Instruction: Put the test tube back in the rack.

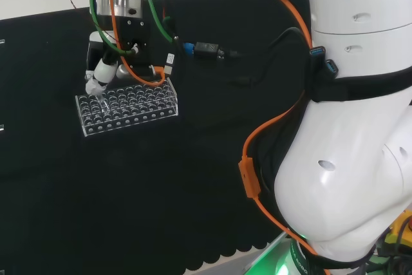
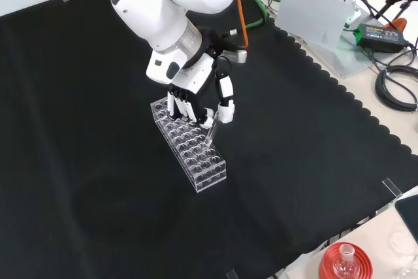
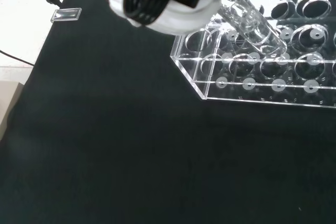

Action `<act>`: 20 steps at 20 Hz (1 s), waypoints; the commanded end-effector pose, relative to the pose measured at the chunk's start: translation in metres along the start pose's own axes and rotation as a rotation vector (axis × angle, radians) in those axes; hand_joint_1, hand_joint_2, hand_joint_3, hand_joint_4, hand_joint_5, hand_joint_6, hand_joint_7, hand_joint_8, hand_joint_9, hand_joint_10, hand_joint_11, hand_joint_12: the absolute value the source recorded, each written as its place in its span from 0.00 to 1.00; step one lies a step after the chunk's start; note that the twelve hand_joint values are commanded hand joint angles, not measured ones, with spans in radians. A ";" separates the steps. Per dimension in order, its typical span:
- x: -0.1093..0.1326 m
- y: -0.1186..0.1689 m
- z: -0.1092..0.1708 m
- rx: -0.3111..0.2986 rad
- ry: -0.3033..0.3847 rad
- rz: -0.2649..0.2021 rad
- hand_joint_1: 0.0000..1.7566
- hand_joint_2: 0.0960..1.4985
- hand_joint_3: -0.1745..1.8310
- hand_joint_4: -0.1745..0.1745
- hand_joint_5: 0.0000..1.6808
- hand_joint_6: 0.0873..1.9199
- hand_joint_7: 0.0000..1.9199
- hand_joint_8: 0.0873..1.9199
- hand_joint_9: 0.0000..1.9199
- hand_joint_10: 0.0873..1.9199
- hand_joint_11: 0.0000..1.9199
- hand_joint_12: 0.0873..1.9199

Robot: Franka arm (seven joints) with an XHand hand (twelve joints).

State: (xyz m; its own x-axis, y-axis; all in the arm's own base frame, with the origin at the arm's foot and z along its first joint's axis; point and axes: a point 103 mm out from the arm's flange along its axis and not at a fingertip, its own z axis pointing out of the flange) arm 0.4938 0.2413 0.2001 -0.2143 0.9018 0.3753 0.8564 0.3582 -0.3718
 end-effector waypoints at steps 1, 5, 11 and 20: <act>-0.002 0.000 0.002 0.004 0.007 0.007 0.68 0.43 0.39 0.00 0.74 0.34 0.73 0.27 0.58 0.29 0.35 0.67; -0.007 -0.001 0.007 0.003 0.018 0.016 0.68 0.43 0.39 0.00 0.73 0.34 0.73 0.27 0.58 0.29 0.35 0.67; -0.010 -0.001 0.007 0.005 0.025 0.021 0.68 0.43 0.39 0.00 0.73 0.34 0.73 0.27 0.58 0.29 0.35 0.67; -0.012 0.004 0.008 0.016 0.018 0.020 0.68 0.43 0.39 0.00 0.73 0.34 0.73 0.27 0.58 0.29 0.36 0.67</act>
State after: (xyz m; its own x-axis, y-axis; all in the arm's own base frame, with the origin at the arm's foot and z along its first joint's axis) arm 0.4945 0.2336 0.1894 -0.1873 0.9027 0.3874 0.8549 0.3441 -0.3883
